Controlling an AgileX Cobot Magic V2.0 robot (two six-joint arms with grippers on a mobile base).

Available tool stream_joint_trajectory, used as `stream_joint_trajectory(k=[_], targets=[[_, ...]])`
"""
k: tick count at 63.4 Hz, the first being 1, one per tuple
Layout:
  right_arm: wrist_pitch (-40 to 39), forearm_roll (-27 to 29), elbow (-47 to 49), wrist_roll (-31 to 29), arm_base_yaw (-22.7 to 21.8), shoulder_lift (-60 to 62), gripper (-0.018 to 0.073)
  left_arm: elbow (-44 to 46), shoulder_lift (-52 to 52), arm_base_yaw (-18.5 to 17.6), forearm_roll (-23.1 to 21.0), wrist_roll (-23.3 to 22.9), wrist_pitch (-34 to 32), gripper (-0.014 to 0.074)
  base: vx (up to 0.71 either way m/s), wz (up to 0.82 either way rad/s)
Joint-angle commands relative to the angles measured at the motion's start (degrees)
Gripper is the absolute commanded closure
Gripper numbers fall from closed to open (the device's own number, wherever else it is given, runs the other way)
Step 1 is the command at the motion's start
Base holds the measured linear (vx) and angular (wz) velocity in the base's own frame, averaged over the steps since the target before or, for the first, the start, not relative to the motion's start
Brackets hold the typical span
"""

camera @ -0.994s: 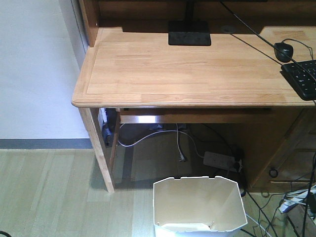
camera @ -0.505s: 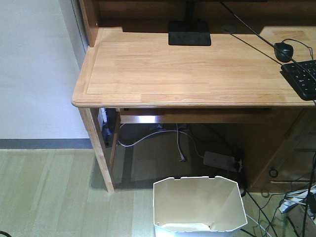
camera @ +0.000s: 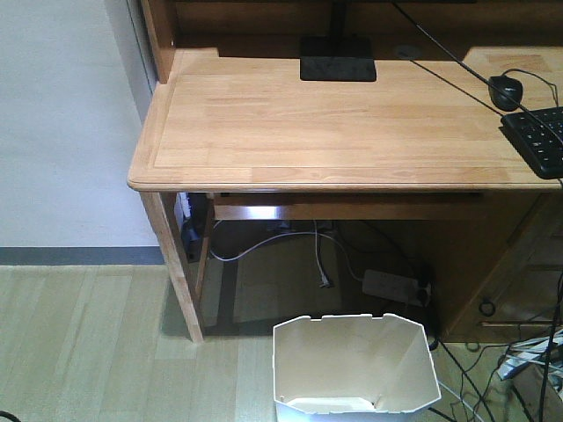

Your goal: Move trash bin to bedside with robot

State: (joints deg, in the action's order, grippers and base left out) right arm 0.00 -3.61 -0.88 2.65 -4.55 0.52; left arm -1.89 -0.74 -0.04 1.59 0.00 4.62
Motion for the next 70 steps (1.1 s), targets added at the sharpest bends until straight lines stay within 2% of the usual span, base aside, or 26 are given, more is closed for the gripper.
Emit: stream_joint_trajectory(k=[1,24,41,56,64,70], targets=[[-6.6,-0.8,5.1,-1.8,-0.3,-1.5,0.0568,-0.7,-0.8,-0.4,-0.5,-0.8,-4.3,0.0603,0.0,0.0],[2.4,-0.3,21.0,-2.7,-0.3,-21.5,0.0568,-0.7,-0.8,-0.4,-0.5,-0.8,-4.3,0.0603,0.0,0.0],[3.5,-0.3,21.2,-2.7,-0.3,-28.8,0.0568,-0.7,-0.8,-0.4,-0.5,-0.8,-4.3,0.0603,0.0,0.0],[5.8,-0.6,21.2,-2.7,-0.3,-30.2,0.0554,-0.7,-0.8,-0.4,-0.5,-0.8,-4.3,0.0603,0.0,0.0],[6.6,-0.6,21.2,-2.7,-0.3,-30.2,0.0503,-0.7,-0.8,-0.4,-0.5,-0.8,-4.3,0.0603,0.0,0.0],[6.6,-0.6,21.2,-2.7,-0.3,-30.2,0.0429,-0.7,-0.8,-0.4,-0.5,-0.8,-4.3,0.0603,0.0,0.0]])
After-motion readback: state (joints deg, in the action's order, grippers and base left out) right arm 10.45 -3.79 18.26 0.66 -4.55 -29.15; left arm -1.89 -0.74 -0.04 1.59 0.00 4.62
